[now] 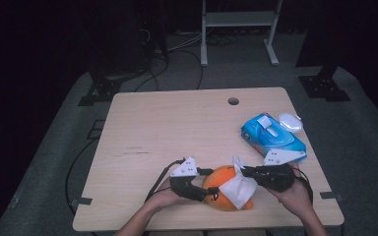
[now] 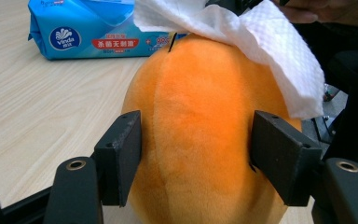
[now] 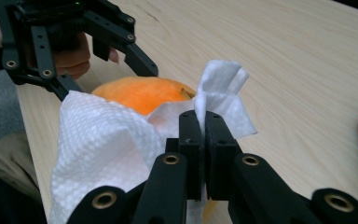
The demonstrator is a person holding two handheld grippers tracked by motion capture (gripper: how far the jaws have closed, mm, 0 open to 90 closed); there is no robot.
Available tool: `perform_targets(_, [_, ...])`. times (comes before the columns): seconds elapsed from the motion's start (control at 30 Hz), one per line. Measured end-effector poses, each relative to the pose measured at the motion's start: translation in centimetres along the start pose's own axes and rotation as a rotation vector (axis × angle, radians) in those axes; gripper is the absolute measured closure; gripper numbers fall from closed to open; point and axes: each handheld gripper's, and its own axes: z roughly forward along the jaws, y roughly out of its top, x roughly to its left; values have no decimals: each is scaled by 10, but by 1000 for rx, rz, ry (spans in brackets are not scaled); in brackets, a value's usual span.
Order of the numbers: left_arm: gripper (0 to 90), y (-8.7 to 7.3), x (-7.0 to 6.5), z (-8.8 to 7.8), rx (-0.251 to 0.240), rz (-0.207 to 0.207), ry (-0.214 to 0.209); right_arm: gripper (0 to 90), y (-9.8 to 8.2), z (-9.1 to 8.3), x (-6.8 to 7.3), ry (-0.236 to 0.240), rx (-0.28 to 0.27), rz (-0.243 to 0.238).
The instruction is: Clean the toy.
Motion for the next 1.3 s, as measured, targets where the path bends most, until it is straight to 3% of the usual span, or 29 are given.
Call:
perform_targets(0.13, [340,-1,1,0,9,3,6,861,-1,-6,-2,-23,-9,6])
perform_targets(0.2, [340,-2,2,-1,10,-3,7,861,1,-10,0,1,-31,10])
perform_targets(0.33, [337,-4,6,-4,11,-23,10,861,2,-8,4,4,-21,-8])
perform_targets(0.47, [337,-4,7,-3,7,-31,12,861,-6,-7,-6,-2,-6,30])
perform_targets(0.57, [336,-5,7,-3,6,-32,13,860,-7,-8,-6,26,-29,54])
perform_targets(0.77, [335,-7,11,-5,5,-45,13,860,-1,0,5,50,-22,3])
perform_targets(1.0, [335,-6,12,-3,3,-52,17,859,-11,-1,-5,37,4,29])
perform_targets(1.13, [333,-7,14,-3,-1,-63,13,858,-1,-2,6,65,-27,4])
perform_targets(1.23, [325,-6,14,-3,-7,-65,14,857,1,7,14,65,3,-32])
perform_targets(1.3, [315,-3,14,-6,-31,-74,7,857,-1,10,12,55,8,-21])
